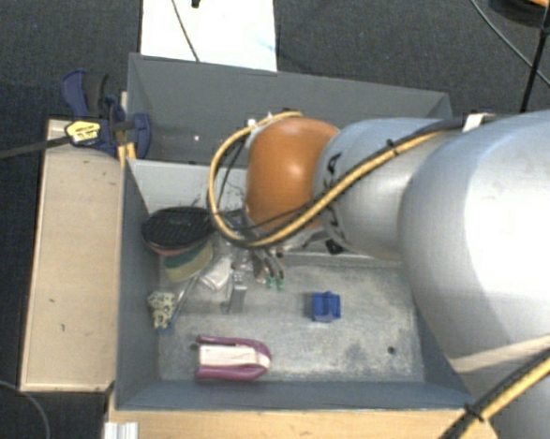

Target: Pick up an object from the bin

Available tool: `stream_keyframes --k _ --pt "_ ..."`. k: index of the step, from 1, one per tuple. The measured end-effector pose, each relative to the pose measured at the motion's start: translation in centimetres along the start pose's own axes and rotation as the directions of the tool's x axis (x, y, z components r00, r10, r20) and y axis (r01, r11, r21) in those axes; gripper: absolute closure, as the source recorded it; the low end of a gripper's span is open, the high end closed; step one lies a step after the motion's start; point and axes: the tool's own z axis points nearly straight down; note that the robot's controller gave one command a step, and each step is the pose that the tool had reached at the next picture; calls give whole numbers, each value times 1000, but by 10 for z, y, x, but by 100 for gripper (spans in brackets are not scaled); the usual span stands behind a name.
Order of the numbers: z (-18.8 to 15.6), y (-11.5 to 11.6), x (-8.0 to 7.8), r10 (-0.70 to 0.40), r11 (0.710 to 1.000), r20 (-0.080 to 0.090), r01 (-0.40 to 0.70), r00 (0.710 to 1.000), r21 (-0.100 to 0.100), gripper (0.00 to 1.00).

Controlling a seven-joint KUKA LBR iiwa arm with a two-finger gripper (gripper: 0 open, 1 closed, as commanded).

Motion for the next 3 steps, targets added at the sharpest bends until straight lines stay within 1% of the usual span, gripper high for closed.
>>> stream_keyframes --k 1,2,3 --pt "11 17 18 -1 1000 5 1 1000 1 0" --pt "10 36 74 71 998 12 -71 997 -1 0" --pt "-28 60 1 22 1000 -12 -22 1000 4 0"
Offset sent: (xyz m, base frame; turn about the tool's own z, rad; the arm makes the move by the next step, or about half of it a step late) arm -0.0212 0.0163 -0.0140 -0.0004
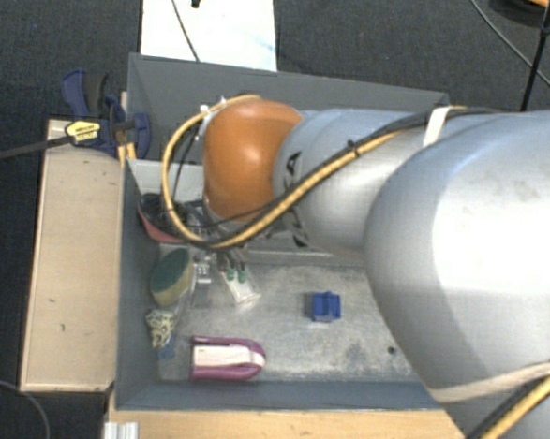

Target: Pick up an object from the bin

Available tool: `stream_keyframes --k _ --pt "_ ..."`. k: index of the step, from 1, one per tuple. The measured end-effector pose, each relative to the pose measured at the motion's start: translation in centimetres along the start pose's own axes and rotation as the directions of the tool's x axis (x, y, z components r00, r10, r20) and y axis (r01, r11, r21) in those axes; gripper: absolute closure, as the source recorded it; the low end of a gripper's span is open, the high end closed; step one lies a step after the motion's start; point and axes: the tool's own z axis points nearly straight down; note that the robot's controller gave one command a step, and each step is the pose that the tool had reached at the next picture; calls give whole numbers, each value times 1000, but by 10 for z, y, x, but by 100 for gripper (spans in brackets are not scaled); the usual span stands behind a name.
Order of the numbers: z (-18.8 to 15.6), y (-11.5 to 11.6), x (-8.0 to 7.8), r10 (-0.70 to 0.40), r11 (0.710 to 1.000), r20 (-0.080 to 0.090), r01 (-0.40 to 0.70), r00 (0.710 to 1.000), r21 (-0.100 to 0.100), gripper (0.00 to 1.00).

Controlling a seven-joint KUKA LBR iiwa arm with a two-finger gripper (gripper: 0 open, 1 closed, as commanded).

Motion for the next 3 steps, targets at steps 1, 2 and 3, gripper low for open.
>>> stream_keyframes --k 1,2,3 --pt "38 2 9 -438 899 10 438 899 13 0" --pt "38 19 28 -739 674 11 739 674 8 0" --pt "37 19 28 -737 676 12 737 676 9 100"
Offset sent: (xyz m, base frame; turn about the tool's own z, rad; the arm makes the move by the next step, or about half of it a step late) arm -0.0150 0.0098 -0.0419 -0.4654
